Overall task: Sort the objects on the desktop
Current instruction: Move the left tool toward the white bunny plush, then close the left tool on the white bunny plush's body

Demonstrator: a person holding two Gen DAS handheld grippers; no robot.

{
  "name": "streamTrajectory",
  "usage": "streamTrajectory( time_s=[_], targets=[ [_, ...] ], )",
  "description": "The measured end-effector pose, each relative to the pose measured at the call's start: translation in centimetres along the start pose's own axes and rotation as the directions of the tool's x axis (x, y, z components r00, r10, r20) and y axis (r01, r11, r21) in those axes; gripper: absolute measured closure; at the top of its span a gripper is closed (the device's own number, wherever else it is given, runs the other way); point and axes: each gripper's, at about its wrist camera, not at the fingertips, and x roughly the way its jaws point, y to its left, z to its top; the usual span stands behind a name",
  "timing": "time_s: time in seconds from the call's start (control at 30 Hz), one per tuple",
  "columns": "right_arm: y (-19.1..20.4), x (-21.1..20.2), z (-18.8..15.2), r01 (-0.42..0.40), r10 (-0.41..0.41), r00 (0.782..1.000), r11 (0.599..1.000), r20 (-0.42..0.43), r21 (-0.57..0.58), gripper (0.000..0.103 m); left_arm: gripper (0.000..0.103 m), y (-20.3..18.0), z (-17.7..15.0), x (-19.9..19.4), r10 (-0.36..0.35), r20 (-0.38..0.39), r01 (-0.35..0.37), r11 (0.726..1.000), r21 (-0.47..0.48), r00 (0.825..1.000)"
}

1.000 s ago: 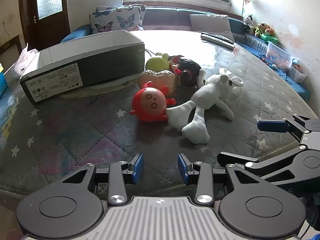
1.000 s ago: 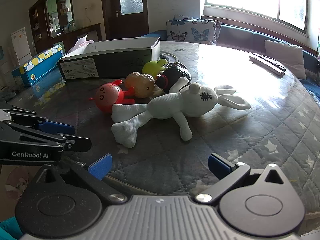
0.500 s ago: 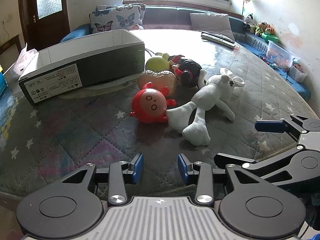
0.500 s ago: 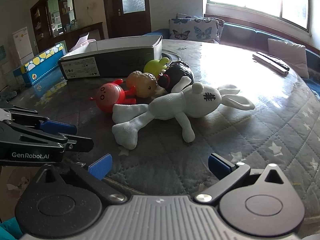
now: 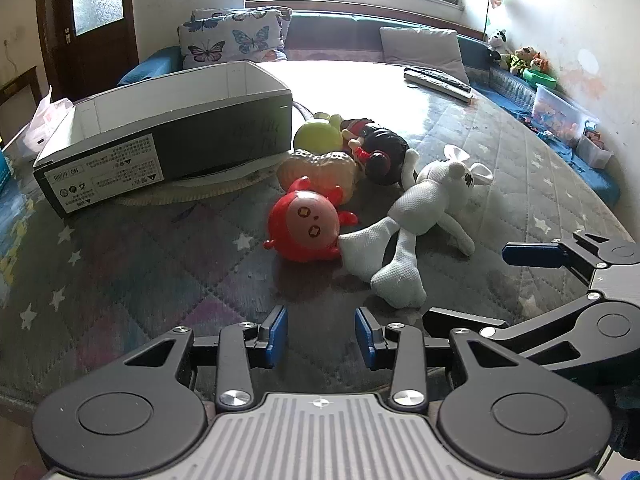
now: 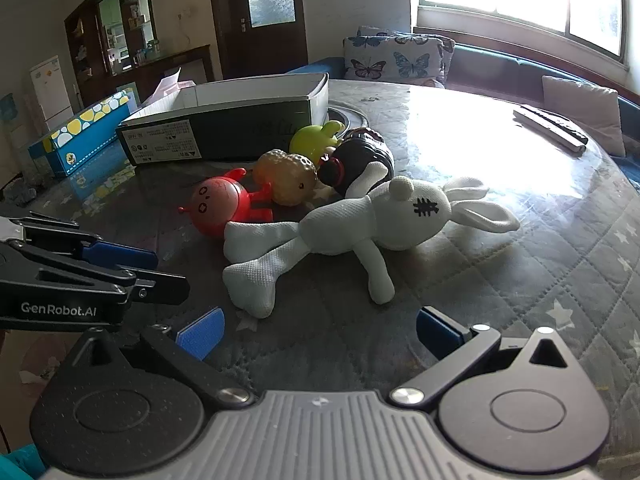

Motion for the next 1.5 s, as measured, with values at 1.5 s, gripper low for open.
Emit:
streamTrajectory(
  time_s=[1.5],
  targets=[
    [-8.2,1.2,3.5,-0.001,-0.001,1.000,0.994,0.020,0.111,0.026,0.064,-3.3,8.0,5.4,-0.260,-0.073,0.268,0.950,0.161,0.963]
  ],
)
